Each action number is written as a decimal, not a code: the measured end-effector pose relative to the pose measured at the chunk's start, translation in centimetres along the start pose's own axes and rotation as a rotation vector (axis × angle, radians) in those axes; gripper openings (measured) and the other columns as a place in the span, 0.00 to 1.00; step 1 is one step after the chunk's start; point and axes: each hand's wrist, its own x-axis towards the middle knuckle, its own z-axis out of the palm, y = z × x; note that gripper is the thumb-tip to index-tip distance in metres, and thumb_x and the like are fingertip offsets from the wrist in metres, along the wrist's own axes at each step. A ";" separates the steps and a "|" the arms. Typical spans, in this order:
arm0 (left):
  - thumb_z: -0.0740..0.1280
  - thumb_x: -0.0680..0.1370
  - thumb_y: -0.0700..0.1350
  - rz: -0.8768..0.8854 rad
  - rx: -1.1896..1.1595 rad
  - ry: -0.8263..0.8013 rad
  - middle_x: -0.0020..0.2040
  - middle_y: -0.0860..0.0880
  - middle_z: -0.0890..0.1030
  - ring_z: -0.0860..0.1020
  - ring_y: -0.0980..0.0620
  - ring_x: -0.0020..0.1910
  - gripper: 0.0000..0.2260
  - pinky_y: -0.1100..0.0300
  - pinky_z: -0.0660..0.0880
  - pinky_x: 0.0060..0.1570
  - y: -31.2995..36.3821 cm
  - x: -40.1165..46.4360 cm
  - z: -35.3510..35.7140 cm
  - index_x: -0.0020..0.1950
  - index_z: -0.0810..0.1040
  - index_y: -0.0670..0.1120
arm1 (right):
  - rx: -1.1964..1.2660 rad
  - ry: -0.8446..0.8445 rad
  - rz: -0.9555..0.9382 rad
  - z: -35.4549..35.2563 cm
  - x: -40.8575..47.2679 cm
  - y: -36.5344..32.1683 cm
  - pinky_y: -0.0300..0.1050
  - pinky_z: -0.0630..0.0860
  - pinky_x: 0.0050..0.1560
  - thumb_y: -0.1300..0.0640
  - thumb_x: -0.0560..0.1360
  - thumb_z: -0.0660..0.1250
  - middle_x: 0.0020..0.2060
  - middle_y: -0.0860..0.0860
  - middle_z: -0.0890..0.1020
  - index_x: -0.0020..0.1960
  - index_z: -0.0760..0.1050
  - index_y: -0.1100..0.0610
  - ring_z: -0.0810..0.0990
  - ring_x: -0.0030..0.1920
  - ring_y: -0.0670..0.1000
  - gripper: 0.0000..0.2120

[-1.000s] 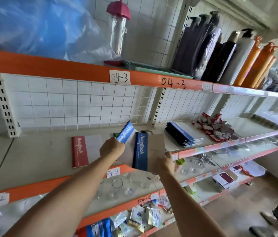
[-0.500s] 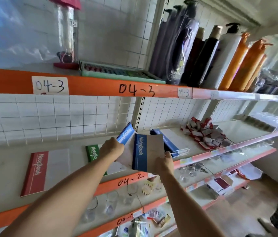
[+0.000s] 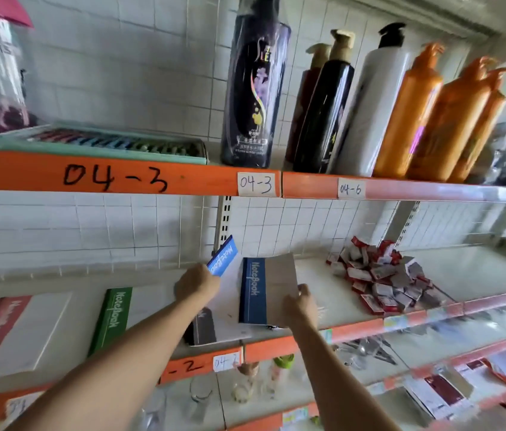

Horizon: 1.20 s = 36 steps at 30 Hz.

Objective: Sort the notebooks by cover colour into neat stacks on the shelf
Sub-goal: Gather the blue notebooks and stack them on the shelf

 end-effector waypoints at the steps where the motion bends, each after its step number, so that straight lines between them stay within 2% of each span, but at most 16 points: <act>1: 0.63 0.78 0.47 -0.010 0.000 0.027 0.55 0.45 0.82 0.81 0.44 0.51 0.13 0.57 0.73 0.44 0.9 0.1 0.3 0.61 0.77 0.45 | 0.016 -0.004 -0.021 -0.4 1.4 0.2 0.55 0.78 0.41 0.62 0.67 0.59 0.36 0.56 0.79 0.44 0.67 0.54 0.78 0.37 0.58 0.07; 4: 0.63 0.78 0.48 -0.062 0.011 0.074 0.55 0.45 0.81 0.80 0.44 0.50 0.13 0.57 0.71 0.44 3.0 0.2 0.9 0.61 0.77 0.45 | 0.006 -0.037 -0.037 -1.6 4.7 0.6 0.49 0.74 0.35 0.66 0.68 0.59 0.30 0.51 0.75 0.41 0.64 0.52 0.74 0.31 0.55 0.10; 7: 0.64 0.77 0.47 -0.128 0.012 0.112 0.55 0.44 0.81 0.81 0.43 0.53 0.14 0.57 0.72 0.45 4.1 0.2 1.6 0.61 0.77 0.45 | -0.020 -0.054 -0.083 -2.2 8.1 1.6 0.50 0.73 0.35 0.61 0.63 0.60 0.29 0.50 0.74 0.42 0.65 0.48 0.73 0.31 0.55 0.12; 12: 0.64 0.77 0.47 -0.200 -0.047 0.139 0.57 0.44 0.81 0.80 0.42 0.54 0.15 0.54 0.77 0.50 4.5 -0.2 2.4 0.61 0.76 0.43 | -0.265 -0.155 -0.143 -3.7 10.3 1.6 0.50 0.80 0.44 0.59 0.67 0.61 0.41 0.54 0.79 0.48 0.67 0.52 0.79 0.41 0.58 0.10; 15: 0.64 0.77 0.48 -0.208 -0.083 0.133 0.56 0.43 0.81 0.81 0.42 0.52 0.16 0.52 0.79 0.51 4.9 -0.5 3.0 0.61 0.76 0.43 | -0.434 -0.143 -0.206 -4.0 10.8 1.2 0.51 0.76 0.55 0.59 0.72 0.61 0.53 0.58 0.77 0.57 0.73 0.57 0.77 0.55 0.60 0.14; 17: 0.64 0.76 0.48 -0.210 -0.135 0.123 0.56 0.43 0.81 0.81 0.42 0.50 0.16 0.52 0.80 0.50 5.4 -0.4 3.3 0.61 0.75 0.42 | -0.548 -0.129 -0.229 -3.7 11.3 1.3 0.50 0.72 0.61 0.59 0.75 0.61 0.59 0.58 0.74 0.62 0.73 0.59 0.74 0.61 0.59 0.16; 21: 0.63 0.76 0.44 -0.220 -0.232 0.088 0.57 0.42 0.80 0.80 0.41 0.51 0.15 0.55 0.79 0.46 7.3 -0.2 3.7 0.62 0.75 0.43 | -0.604 -0.153 -0.189 -3.5 12.1 1.6 0.51 0.69 0.65 0.57 0.76 0.63 0.64 0.58 0.73 0.66 0.72 0.59 0.72 0.64 0.59 0.18; 22: 0.62 0.75 0.44 -0.230 -0.248 0.069 0.56 0.42 0.80 0.81 0.41 0.50 0.16 0.55 0.79 0.43 8.0 -0.2 3.9 0.62 0.75 0.43 | -0.599 -0.164 -0.197 -3.6 12.4 1.6 0.52 0.69 0.65 0.57 0.76 0.64 0.64 0.58 0.73 0.66 0.72 0.59 0.72 0.65 0.59 0.19; 25: 0.61 0.77 0.42 -0.239 -0.299 0.002 0.55 0.41 0.79 0.80 0.41 0.42 0.14 0.55 0.77 0.24 10.0 -0.3 4.8 0.62 0.72 0.42 | -0.587 -0.222 -0.221 -4.0 13.1 1.5 0.51 0.71 0.64 0.57 0.74 0.67 0.63 0.59 0.73 0.65 0.71 0.59 0.73 0.63 0.60 0.21; 26: 0.62 0.78 0.42 -0.249 -0.311 -0.018 0.56 0.40 0.79 0.80 0.41 0.43 0.14 0.54 0.78 0.26 10.6 -0.2 5.3 0.63 0.71 0.41 | -0.567 -0.243 -0.218 -4.1 13.2 1.5 0.51 0.72 0.64 0.56 0.73 0.67 0.62 0.59 0.73 0.65 0.72 0.59 0.73 0.63 0.60 0.21; 27: 0.62 0.79 0.42 -0.244 -0.318 -0.036 0.57 0.40 0.78 0.81 0.41 0.46 0.15 0.52 0.81 0.32 11.0 -0.2 5.9 0.64 0.71 0.39 | -0.541 -0.260 -0.213 -4.2 13.3 1.5 0.51 0.74 0.63 0.55 0.73 0.67 0.62 0.60 0.74 0.64 0.73 0.59 0.73 0.62 0.61 0.20; 29: 0.63 0.78 0.42 -0.214 -0.240 -0.053 0.59 0.40 0.79 0.81 0.41 0.52 0.16 0.54 0.80 0.41 11.7 0.0 6.8 0.65 0.71 0.39 | -0.503 -0.280 -0.224 -4.4 13.5 1.4 0.52 0.75 0.61 0.53 0.72 0.66 0.60 0.60 0.75 0.62 0.74 0.58 0.74 0.60 0.62 0.19; 33: 0.63 0.77 0.44 -0.129 0.054 -0.077 0.59 0.44 0.78 0.81 0.43 0.54 0.15 0.55 0.78 0.48 12.6 -0.6 8.0 0.63 0.73 0.42 | -0.497 -0.315 -0.269 -4.8 13.9 1.4 0.47 0.73 0.59 0.53 0.73 0.65 0.59 0.59 0.76 0.61 0.74 0.57 0.75 0.60 0.61 0.17; 36: 0.60 0.79 0.47 -0.104 0.290 -0.144 0.50 0.45 0.82 0.84 0.45 0.42 0.14 0.57 0.81 0.42 12.9 -1.4 9.0 0.62 0.75 0.44 | -0.501 -0.340 -0.287 -5.3 14.2 1.6 0.46 0.72 0.59 0.54 0.73 0.65 0.59 0.59 0.76 0.61 0.75 0.57 0.75 0.59 0.60 0.17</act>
